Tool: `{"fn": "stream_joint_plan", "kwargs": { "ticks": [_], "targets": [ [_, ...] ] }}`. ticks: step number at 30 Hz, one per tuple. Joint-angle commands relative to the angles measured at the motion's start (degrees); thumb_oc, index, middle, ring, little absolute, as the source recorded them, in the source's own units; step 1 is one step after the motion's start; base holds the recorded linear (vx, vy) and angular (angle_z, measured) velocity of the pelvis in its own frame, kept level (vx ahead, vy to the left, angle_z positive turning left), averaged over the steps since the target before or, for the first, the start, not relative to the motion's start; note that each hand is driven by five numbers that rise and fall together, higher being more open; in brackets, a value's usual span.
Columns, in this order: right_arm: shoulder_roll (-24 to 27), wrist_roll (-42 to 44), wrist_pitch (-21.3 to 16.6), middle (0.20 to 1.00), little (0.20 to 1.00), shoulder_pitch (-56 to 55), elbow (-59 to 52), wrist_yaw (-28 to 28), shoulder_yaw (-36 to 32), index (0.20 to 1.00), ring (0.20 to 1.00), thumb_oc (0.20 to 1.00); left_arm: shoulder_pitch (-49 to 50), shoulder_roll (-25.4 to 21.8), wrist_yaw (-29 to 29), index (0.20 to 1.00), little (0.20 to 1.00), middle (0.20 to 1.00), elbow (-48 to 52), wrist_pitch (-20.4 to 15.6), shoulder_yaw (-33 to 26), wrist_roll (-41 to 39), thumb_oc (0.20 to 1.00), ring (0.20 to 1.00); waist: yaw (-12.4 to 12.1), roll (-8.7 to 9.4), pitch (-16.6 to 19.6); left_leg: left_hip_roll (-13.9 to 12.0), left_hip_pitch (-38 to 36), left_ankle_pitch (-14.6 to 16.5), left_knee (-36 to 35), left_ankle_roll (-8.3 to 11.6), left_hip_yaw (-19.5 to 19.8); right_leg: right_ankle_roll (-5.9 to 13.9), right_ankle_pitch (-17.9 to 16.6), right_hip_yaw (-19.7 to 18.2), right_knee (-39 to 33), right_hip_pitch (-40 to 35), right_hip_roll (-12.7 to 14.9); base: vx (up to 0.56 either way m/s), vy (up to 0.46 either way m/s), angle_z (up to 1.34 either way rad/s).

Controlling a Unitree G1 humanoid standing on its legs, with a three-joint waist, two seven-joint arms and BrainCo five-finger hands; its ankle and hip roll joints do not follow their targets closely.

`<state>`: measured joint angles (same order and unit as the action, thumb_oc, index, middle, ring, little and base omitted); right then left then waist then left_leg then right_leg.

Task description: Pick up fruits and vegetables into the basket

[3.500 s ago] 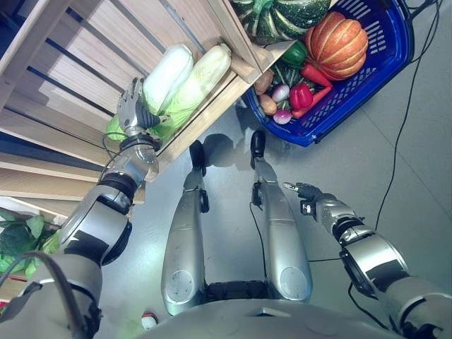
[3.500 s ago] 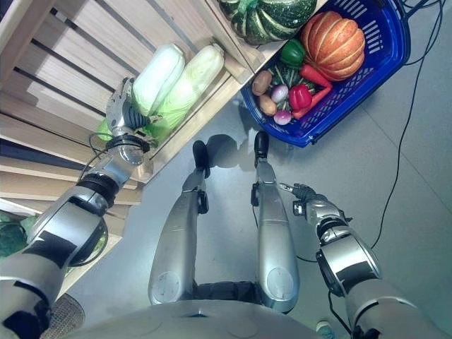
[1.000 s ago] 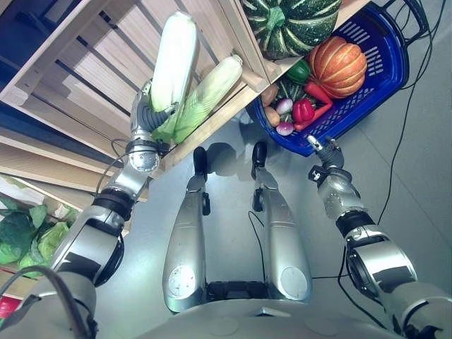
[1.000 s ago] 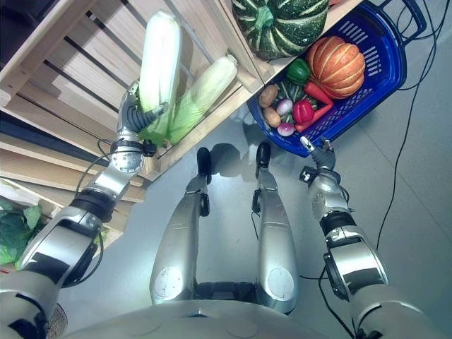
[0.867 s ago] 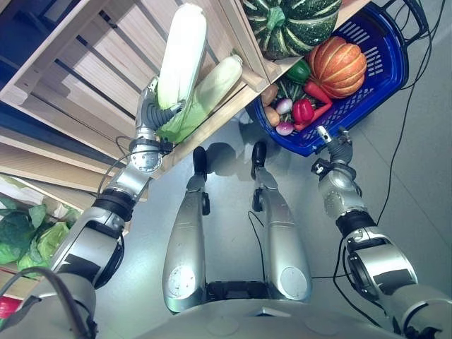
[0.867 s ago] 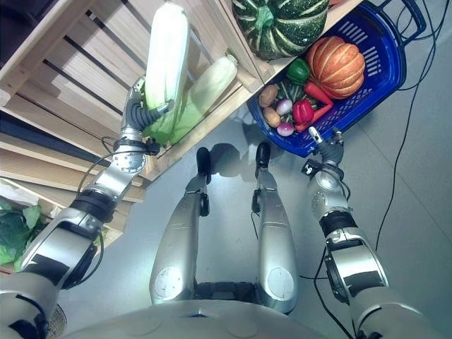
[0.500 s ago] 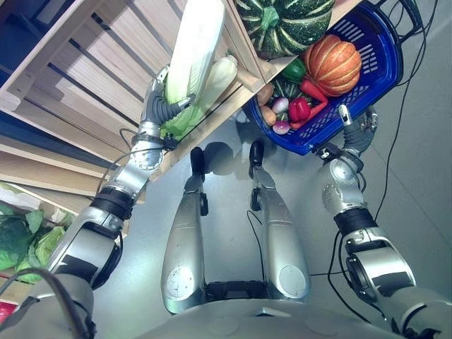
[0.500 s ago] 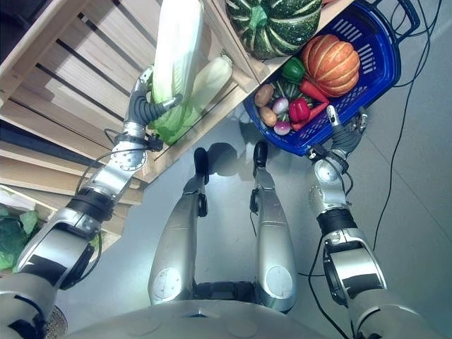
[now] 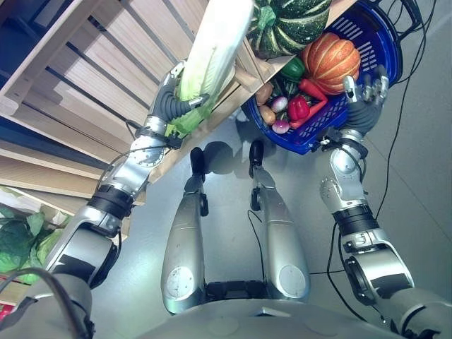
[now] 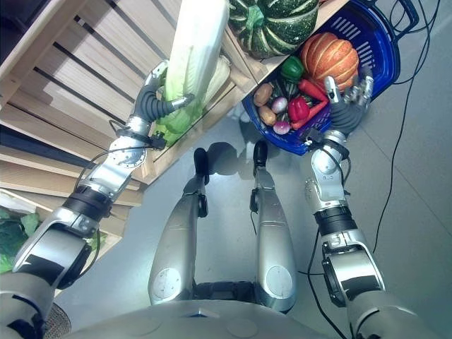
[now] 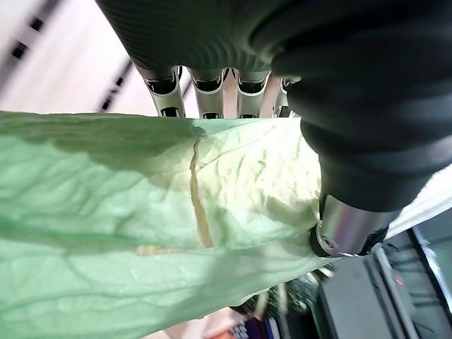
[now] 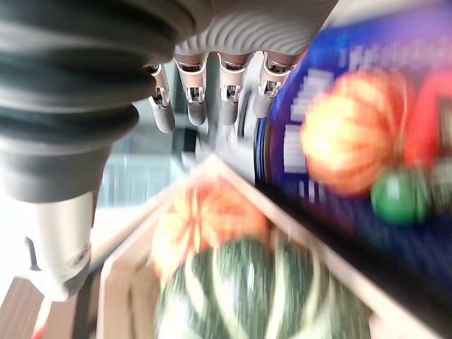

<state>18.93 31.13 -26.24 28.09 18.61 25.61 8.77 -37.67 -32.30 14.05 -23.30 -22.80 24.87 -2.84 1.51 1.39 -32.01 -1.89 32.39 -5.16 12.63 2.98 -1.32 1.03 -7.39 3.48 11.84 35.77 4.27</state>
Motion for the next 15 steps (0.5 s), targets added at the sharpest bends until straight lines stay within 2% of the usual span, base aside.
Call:
{"fn": "stream_joint_plan", "kwargs": {
  "ticks": [1,2,3,4,7,15],
  "targets": [
    [1.24,2.86,-1.25,1.0,1.0,-3.39,-7.91,-8.11,-0.44,1.0,1.0,1.0,-1.51,-1.13,-1.94,0.2,0.2,0.2,5.67,-4.56,-1.78,-0.59,0.2,0.2,0.03,-0.99,2.22,1.91,0.39,2.11,-0.7,-1.32,0.71,3.17,6.26,2.88,4.71,-1.72,-0.13,0.0,0.0,0.0],
    [1.17,4.42,-0.43,1.0,1.0,-3.69,-9.1,-10.87,0.22,1.0,1.0,1.0,-1.49,-1.41,-2.93,0.2,0.2,0.2,6.2,-4.56,-1.51,-0.61,0.2,0.2,0.04,-0.88,2.22,1.88,0.39,1.98,-0.83,-1.28,0.66,3.21,6.21,2.95,4.61,-1.77,-0.15,0.0,0.0,0.0],
    [1.19,4.51,-0.42,1.0,1.0,-3.7,-9.09,-10.97,0.2,1.0,1.0,1.0,-1.47,-1.43,-2.96,0.2,0.2,0.2,6.22,-4.55,-1.52,-0.64,0.2,0.2,0.04,-0.87,2.22,1.88,0.37,1.97,-0.85,-1.28,0.66,3.21,6.2,2.95,4.6,-1.78,-0.15,0.0,-0.031,0.0],
    [1.18,6.8,0.46,1.0,1.0,-4.09,-10.77,-15.7,1.49,1.0,1.0,1.0,-1.48,-1.78,-4.93,0.2,0.2,0.2,7.39,-4.22,-0.96,-0.6,0.2,0.2,0.06,-0.66,2.22,1.74,0.29,1.82,-1.18,-1.24,0.51,3.28,6.18,3.09,4.4,-1.88,-0.14,0.0,0.0,0.0],
    [0.99,9.33,1.47,1.0,1.0,-4.0,-12.77,-19.67,2.72,1.0,1.0,1.0,-1.84,-2.12,-6.72,0.2,0.2,0.2,8.31,-3.63,-0.14,-0.35,0.2,0.2,0.09,-0.46,2.22,1.63,0.24,1.62,-1.51,-1.22,0.4,3.29,6.09,3.19,4.23,-1.87,-0.2,0.0,0.0,0.0],
    [1.17,12.81,3.08,1.0,1.0,-3.2,-16.5,-24.94,4.91,1.0,1.0,1.0,-3.14,-3.19,-11.47,0.2,0.2,0.2,10.91,-3.03,1.56,-0.62,0.2,0.2,-0.06,0.01,2.22,1.46,0.35,1.36,-2.07,-1.18,0.36,3.45,5.93,3.36,3.83,-1.84,-0.28,0.0,0.0,0.0]
  ]
}}
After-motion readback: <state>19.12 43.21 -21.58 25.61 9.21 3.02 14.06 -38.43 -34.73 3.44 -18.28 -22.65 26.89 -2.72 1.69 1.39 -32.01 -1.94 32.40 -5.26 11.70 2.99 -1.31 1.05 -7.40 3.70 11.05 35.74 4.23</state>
